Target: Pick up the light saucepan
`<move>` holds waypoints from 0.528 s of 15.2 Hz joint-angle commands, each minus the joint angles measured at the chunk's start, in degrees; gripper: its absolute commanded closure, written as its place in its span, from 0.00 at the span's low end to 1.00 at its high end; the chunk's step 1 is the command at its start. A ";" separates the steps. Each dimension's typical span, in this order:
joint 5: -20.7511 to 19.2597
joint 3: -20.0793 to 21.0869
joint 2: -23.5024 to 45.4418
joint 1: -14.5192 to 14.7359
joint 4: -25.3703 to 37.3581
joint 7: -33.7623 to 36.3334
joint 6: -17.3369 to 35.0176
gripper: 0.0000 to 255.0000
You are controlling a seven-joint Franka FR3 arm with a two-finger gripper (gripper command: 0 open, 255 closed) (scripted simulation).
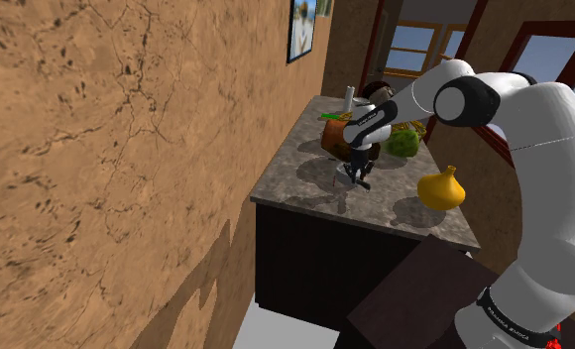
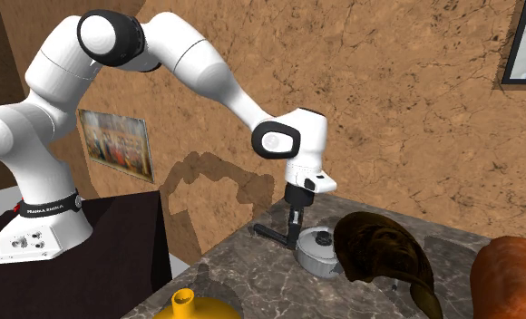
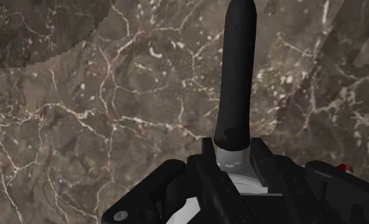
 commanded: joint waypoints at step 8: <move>-0.22 -0.18 -3.29 0.23 -0.47 -0.19 -2.76 1.00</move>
